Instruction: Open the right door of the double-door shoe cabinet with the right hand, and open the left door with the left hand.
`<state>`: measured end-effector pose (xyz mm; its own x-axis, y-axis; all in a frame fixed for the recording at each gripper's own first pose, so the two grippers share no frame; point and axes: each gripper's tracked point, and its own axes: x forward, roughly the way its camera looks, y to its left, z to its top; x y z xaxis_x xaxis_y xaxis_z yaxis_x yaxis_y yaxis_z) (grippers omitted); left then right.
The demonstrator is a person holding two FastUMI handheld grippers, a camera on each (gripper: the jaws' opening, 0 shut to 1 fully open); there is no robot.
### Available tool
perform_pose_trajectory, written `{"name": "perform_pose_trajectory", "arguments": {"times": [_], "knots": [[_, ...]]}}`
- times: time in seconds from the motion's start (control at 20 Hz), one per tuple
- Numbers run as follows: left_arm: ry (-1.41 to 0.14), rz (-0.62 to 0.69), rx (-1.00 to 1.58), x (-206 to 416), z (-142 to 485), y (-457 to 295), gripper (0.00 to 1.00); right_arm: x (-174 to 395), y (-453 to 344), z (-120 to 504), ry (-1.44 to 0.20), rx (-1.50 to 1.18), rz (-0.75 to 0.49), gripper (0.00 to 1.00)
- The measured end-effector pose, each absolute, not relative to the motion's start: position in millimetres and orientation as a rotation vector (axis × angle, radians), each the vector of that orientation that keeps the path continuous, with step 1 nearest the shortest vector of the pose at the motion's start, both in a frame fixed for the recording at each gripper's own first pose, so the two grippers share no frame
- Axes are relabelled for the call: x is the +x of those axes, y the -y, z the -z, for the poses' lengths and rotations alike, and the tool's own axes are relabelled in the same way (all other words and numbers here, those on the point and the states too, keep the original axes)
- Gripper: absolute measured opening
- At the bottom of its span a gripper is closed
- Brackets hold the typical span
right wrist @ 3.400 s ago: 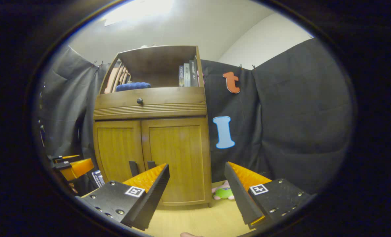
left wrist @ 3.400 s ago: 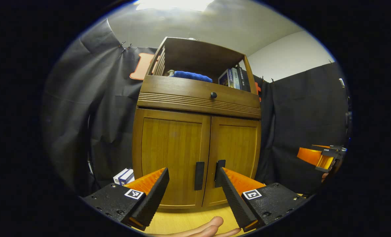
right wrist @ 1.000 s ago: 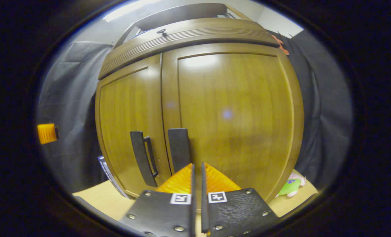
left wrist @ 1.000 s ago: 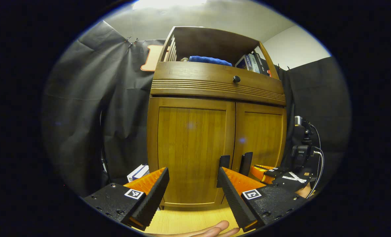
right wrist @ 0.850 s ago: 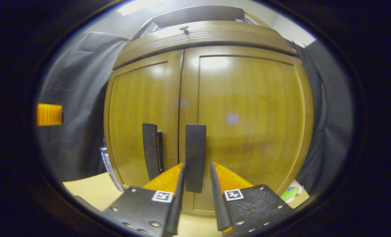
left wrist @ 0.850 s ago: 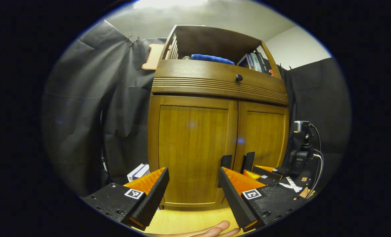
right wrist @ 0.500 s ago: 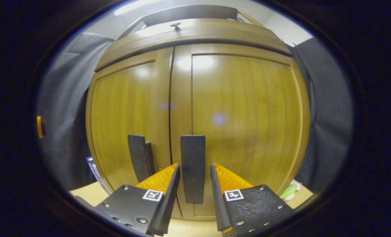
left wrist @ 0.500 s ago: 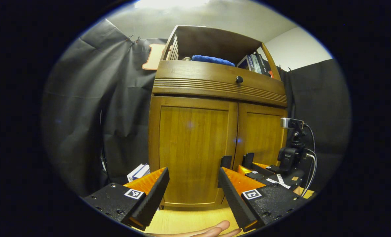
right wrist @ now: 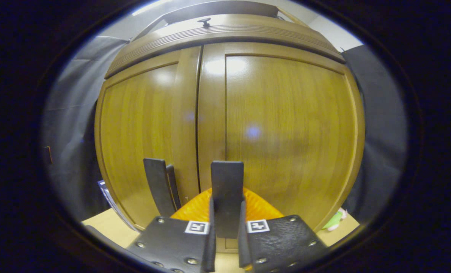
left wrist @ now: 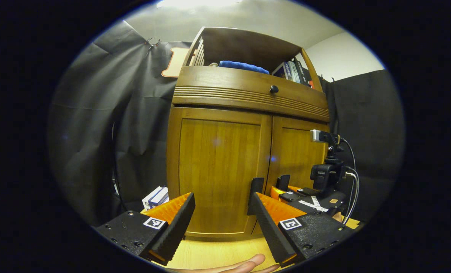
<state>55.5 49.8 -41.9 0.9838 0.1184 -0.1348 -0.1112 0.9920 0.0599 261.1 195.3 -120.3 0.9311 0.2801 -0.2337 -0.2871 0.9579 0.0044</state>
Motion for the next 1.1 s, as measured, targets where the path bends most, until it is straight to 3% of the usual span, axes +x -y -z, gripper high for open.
{"name": "perform_pose_trajectory", "arguments": {"times": [0.1, 0.55, 0.7, 0.8, 0.95, 1.0, 1.1], "knots": [[-0.136, -0.118, 0.052, 55.7, 41.8, -47.3, 0.88, 249.8, -195.2, 124.6, -0.233, -0.027, -0.323, 0.13], [-0.117, -0.134, 0.061, 53.1, 41.8, -37.0, 0.87, 198.7, -165.4, 114.5, -0.248, -0.011, -0.414, 0.13], [-0.109, -0.132, 0.056, 51.6, 40.1, -35.6, 0.94, 186.5, -154.0, 111.9, -0.255, 0.006, -0.406, 0.13], [-0.108, -0.127, 0.051, 51.1, 40.1, -33.4, 0.88, 182.7, -148.2, 109.3, -0.251, -0.001, -0.401, 0.13], [-0.114, -0.115, 0.052, 50.9, 40.4, -32.4, 0.88, 175.8, -142.6, 107.3, -0.252, 0.025, -0.411, 0.13], [-0.113, -0.114, 0.051, 50.3, 39.8, -32.7, 0.93, 173.1, -139.7, 107.7, -0.252, 0.022, -0.414, 0.13], [-0.106, -0.119, 0.049, 50.6, 37.8, -36.7, 0.88, 167.5, -134.4, 107.2, -0.253, 0.026, -0.417, 0.13]]}}
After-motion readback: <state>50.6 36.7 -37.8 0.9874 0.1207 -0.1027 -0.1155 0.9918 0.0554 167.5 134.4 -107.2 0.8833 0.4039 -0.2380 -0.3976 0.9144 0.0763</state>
